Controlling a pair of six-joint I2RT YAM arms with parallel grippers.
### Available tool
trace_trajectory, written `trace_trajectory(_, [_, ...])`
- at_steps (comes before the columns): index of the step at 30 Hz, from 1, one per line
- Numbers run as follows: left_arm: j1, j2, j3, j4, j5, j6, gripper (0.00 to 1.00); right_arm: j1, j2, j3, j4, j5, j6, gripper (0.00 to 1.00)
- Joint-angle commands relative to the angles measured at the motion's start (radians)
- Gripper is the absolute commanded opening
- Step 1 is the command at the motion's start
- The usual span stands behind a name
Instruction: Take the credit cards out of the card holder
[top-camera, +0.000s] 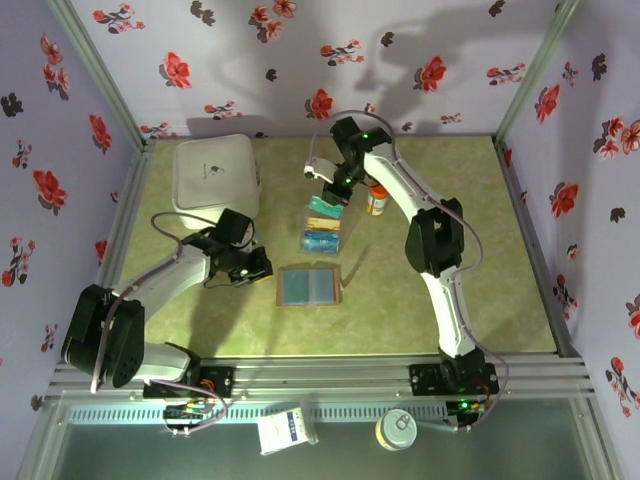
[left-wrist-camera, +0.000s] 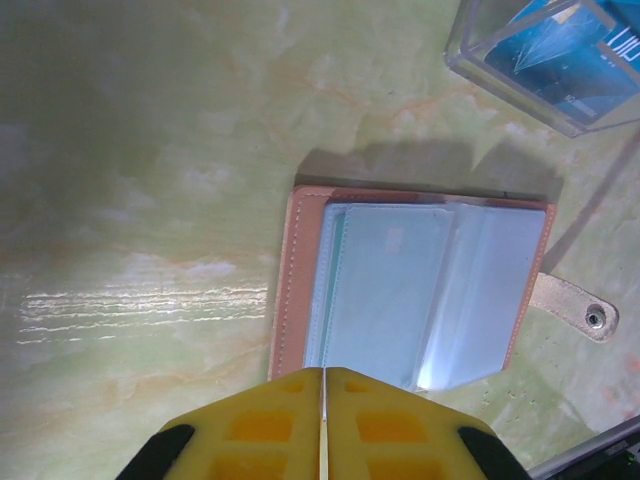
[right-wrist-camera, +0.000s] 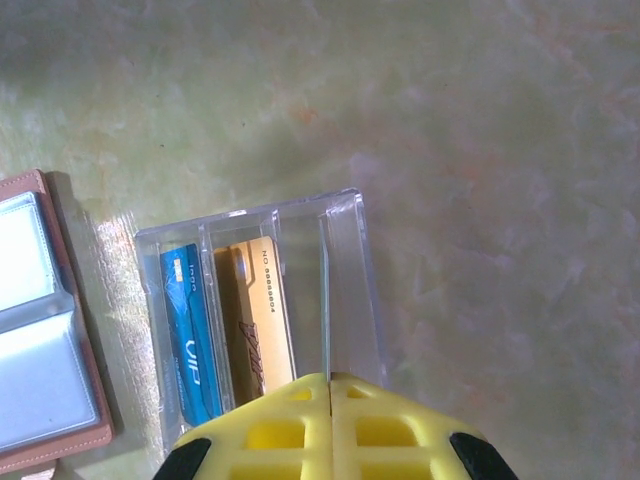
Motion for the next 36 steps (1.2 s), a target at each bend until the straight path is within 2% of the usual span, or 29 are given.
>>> trace_trajectory(1, [0.012, -0.013, -0.013, -0.022, -0.020, 0.003, 0.08, -0.004, 0.045, 0.042, -0.007, -0.016, -0.025, 0.00])
trace_trajectory(15, [0.021, 0.038, -0.008, -0.006, -0.009, 0.009, 0.08, -0.006, 0.079, 0.043, -0.033, -0.030, -0.032, 0.00])
trace_trajectory(27, [0.021, 0.034, -0.020, 0.001, -0.008, 0.005, 0.08, -0.003, 0.113, 0.055, -0.086, -0.095, -0.054, 0.00])
trace_trajectory(33, [0.024, 0.035, -0.019, -0.002, -0.005, 0.002, 0.08, -0.004, 0.111, 0.085, -0.071, -0.082, -0.023, 0.16])
trace_trajectory(36, [0.024, 0.037, -0.014, -0.001, -0.003, 0.006, 0.08, -0.007, 0.077, 0.084, -0.032, -0.067, 0.007, 0.19])
